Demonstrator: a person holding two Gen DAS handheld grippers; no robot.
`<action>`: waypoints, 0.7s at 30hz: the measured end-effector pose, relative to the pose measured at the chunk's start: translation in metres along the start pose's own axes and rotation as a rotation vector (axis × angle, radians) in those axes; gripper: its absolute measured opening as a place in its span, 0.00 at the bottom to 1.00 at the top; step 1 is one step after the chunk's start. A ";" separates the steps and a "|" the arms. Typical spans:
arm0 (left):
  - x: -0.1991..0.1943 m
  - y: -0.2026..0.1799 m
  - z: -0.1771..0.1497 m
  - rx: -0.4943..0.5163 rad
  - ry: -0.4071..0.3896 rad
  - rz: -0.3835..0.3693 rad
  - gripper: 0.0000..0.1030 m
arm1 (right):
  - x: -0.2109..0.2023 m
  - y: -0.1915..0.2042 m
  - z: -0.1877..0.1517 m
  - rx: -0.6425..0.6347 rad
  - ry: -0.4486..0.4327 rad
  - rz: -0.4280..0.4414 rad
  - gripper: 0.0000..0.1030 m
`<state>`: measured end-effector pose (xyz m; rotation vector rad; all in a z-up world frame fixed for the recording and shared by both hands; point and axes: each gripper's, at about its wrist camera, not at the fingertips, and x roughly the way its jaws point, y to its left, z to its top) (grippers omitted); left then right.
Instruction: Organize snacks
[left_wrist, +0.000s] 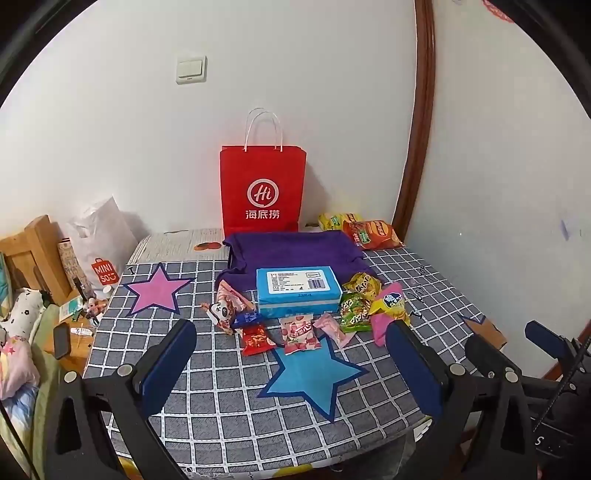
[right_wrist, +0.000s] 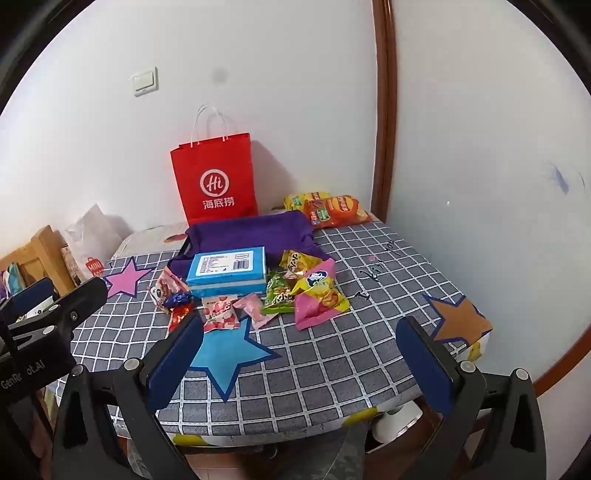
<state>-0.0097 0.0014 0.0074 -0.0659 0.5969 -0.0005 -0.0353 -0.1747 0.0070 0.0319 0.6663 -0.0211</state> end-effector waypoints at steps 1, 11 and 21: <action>0.000 0.001 0.000 -0.002 0.000 0.000 1.00 | -0.001 0.000 0.000 -0.002 -0.003 -0.001 0.99; -0.002 0.008 0.000 -0.019 0.001 0.005 1.00 | -0.001 -0.001 0.003 0.002 -0.013 0.000 0.99; -0.001 0.010 -0.005 -0.023 0.001 0.011 1.00 | -0.002 -0.005 0.003 0.010 -0.017 -0.005 0.99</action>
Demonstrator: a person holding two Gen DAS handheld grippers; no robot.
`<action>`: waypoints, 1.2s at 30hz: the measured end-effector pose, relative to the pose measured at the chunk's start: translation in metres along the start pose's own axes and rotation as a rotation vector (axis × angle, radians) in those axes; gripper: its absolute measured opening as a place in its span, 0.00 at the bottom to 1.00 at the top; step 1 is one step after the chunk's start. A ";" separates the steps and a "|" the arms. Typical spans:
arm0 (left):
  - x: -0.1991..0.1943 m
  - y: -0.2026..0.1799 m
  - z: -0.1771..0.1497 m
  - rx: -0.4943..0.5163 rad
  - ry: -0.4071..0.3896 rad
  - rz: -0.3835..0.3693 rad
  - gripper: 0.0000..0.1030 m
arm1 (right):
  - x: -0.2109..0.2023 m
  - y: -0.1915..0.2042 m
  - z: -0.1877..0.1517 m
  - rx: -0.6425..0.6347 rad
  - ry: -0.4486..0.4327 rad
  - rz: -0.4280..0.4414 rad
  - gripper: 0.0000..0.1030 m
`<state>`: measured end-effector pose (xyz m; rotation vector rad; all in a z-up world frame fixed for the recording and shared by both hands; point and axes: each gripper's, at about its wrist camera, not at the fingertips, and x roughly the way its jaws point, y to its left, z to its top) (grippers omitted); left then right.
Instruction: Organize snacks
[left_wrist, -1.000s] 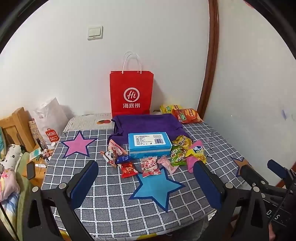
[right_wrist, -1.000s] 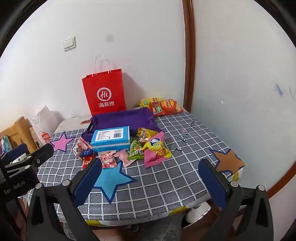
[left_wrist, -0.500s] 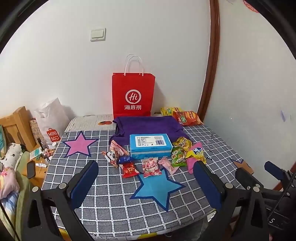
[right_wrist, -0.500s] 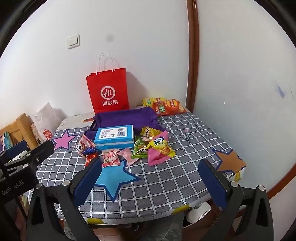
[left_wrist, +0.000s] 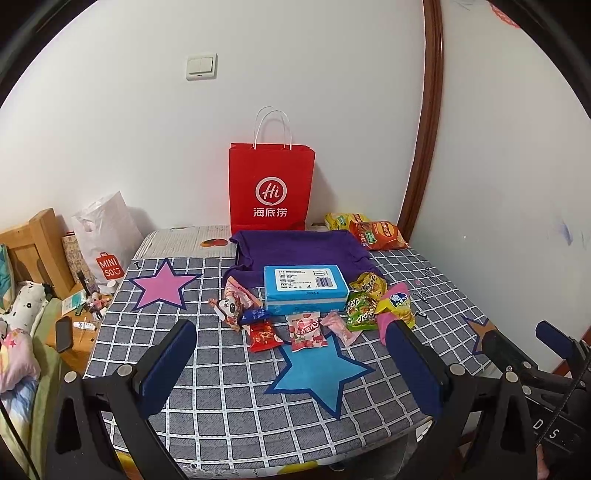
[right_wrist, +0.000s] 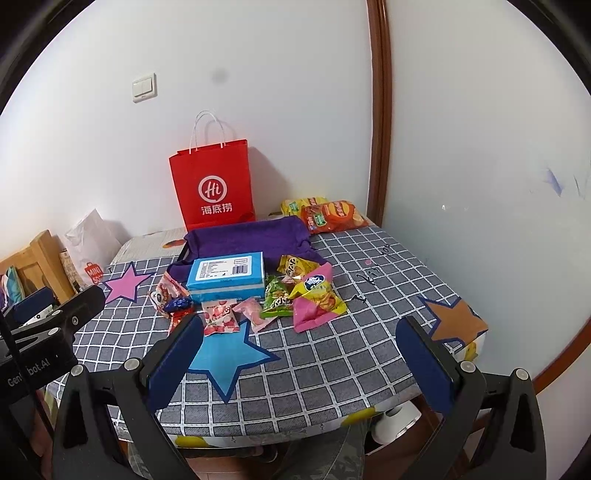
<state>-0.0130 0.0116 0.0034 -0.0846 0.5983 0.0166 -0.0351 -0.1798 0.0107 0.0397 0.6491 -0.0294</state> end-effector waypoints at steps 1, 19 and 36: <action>0.000 0.001 -0.001 -0.001 -0.002 0.000 1.00 | 0.000 -0.001 0.000 0.001 -0.002 0.001 0.99; 0.003 0.004 -0.004 -0.009 0.010 0.000 1.00 | -0.004 -0.002 -0.001 0.003 -0.013 0.007 0.99; -0.002 0.003 -0.004 -0.009 -0.003 -0.007 1.00 | -0.006 0.006 -0.002 -0.008 -0.017 0.012 0.99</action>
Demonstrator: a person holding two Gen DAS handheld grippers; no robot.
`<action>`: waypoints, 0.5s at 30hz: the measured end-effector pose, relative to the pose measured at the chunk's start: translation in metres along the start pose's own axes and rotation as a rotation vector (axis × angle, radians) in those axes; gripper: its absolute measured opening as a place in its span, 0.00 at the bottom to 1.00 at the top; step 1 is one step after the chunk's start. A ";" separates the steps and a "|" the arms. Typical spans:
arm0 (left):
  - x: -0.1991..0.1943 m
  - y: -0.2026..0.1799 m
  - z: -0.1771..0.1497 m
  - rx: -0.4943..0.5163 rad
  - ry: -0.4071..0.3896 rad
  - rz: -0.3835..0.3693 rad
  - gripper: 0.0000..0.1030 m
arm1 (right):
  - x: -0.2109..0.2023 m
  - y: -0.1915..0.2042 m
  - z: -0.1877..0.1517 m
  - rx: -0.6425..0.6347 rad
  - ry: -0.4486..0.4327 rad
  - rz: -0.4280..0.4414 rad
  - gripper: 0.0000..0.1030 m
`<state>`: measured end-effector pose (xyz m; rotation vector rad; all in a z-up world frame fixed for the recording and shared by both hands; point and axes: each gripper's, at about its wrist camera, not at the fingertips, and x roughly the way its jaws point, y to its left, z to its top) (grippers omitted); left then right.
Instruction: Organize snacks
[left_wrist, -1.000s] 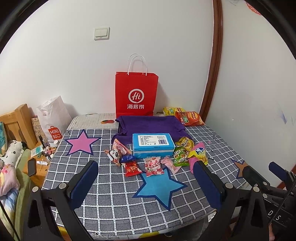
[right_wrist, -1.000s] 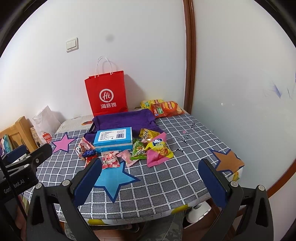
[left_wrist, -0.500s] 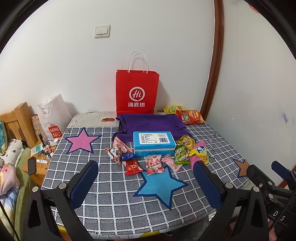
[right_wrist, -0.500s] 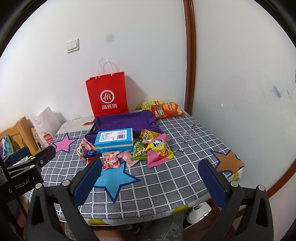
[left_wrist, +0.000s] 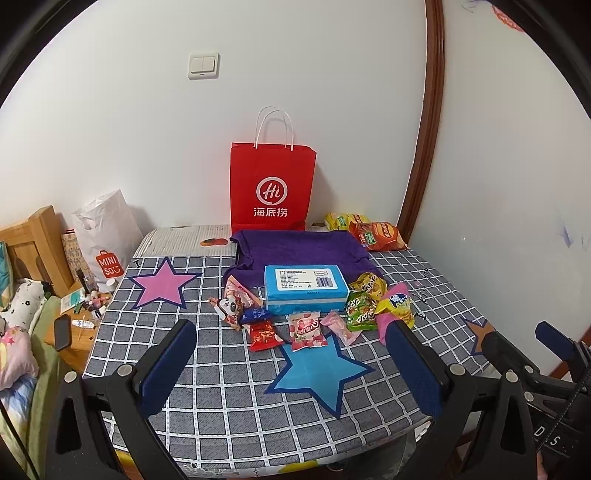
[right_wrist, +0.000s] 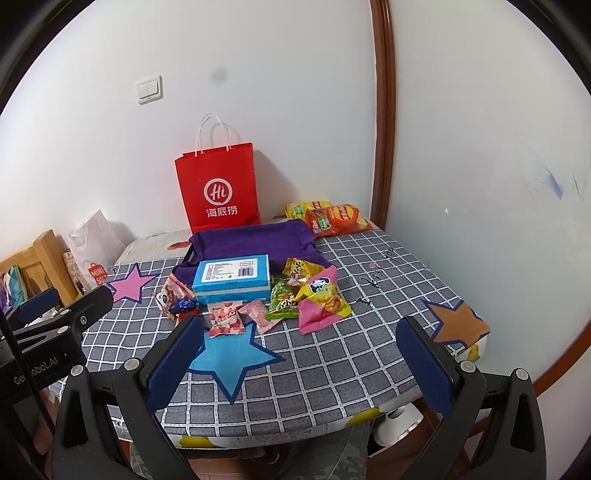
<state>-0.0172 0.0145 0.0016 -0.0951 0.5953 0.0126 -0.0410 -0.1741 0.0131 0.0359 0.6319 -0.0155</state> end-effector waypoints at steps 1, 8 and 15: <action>0.000 0.000 0.001 -0.001 -0.001 0.000 1.00 | 0.000 0.001 0.000 -0.001 -0.001 0.002 0.99; -0.002 0.003 0.001 -0.004 -0.004 0.000 1.00 | -0.003 0.004 0.000 -0.003 -0.004 0.002 0.99; -0.002 0.003 0.000 -0.005 -0.004 -0.002 1.00 | -0.005 0.005 0.000 -0.001 -0.010 0.001 0.99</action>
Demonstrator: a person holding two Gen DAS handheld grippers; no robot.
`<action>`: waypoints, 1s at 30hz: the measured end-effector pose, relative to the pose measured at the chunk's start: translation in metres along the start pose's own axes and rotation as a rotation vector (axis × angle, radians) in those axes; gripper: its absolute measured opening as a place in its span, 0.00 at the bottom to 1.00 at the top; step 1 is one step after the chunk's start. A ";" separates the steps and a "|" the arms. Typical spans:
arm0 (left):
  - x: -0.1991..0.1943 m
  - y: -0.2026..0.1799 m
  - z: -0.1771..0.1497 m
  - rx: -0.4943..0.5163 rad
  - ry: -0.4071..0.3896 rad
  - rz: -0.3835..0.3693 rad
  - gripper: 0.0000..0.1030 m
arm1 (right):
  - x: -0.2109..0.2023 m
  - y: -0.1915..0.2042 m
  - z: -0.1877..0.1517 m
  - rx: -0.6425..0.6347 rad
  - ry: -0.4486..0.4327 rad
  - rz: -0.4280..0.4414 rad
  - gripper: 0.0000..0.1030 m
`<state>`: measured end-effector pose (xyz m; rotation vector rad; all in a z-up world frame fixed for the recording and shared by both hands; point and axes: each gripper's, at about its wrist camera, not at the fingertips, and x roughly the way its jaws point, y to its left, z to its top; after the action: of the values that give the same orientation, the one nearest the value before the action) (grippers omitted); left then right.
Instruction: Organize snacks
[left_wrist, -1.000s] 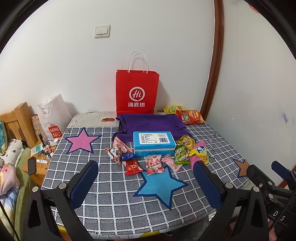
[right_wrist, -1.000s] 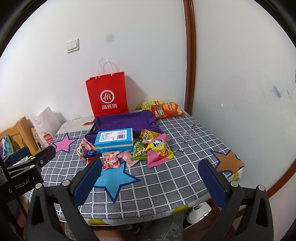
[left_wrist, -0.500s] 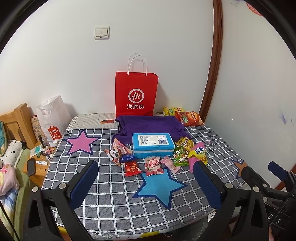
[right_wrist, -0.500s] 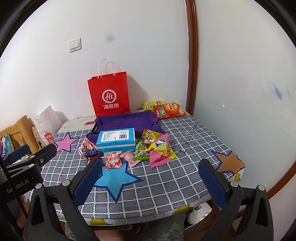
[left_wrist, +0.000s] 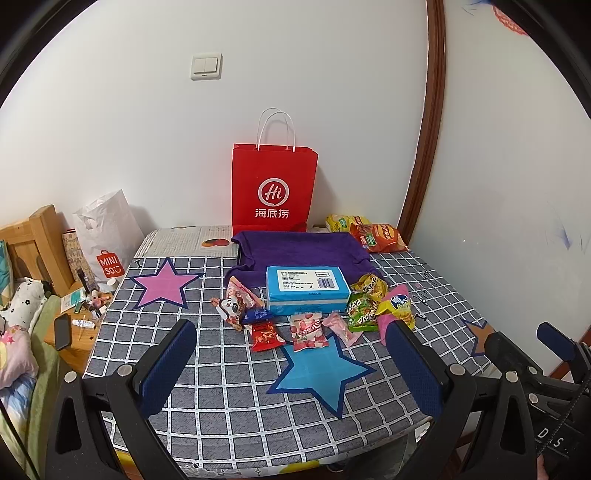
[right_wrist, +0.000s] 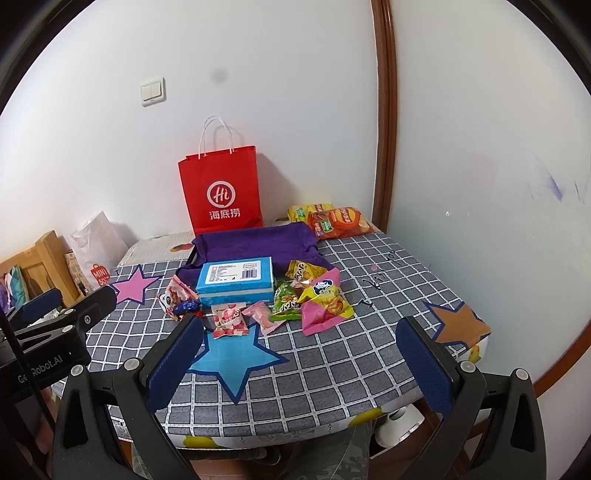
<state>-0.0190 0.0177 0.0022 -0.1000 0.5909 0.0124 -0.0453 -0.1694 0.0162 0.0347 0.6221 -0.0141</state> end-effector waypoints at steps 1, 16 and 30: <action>0.000 0.000 0.000 0.001 0.000 -0.001 1.00 | 0.000 0.000 0.000 0.000 -0.001 0.000 0.99; 0.001 0.001 0.001 0.001 -0.006 -0.006 1.00 | 0.001 0.000 0.000 0.003 0.003 -0.005 0.99; 0.017 0.005 0.005 0.001 0.002 -0.025 1.00 | 0.014 0.001 0.004 0.009 0.023 -0.010 0.99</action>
<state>-0.0025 0.0232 -0.0034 -0.1065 0.5915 -0.0121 -0.0319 -0.1691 0.0110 0.0402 0.6448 -0.0256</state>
